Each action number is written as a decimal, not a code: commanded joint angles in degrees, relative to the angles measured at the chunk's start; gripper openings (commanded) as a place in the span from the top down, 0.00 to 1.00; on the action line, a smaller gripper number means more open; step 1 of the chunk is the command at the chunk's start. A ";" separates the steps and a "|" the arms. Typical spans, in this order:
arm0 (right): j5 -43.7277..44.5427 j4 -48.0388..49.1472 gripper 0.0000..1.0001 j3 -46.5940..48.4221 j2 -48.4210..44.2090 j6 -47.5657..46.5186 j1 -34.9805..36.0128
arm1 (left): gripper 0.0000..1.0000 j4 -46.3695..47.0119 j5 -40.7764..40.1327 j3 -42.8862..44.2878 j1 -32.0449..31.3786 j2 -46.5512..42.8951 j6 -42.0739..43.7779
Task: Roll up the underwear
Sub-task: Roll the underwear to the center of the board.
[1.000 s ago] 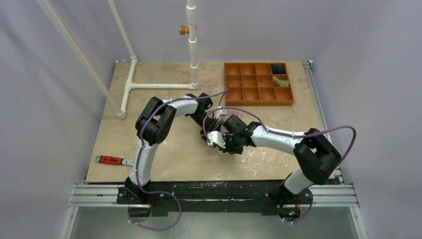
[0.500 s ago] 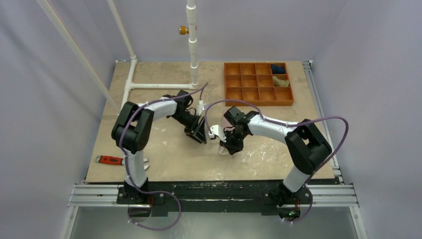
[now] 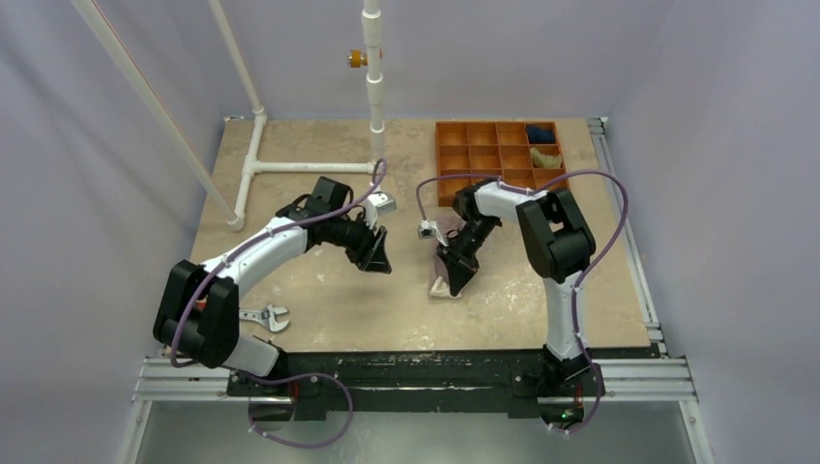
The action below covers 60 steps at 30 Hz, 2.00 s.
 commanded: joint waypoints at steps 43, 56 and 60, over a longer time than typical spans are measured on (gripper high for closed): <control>-3.17 -12.50 1.00 11.61 15.26 -8.48 -0.36 | 0.51 17.84 -26.59 6.86 -34.67 17.67 24.20; -2.86 -9.45 1.00 9.58 12.83 -5.81 -0.42 | 0.88 12.90 -23.32 7.20 -34.10 19.91 19.80; -2.80 -6.70 0.96 8.53 10.70 -2.79 -0.60 | 1.00 8.15 -17.04 9.85 -31.37 21.75 18.56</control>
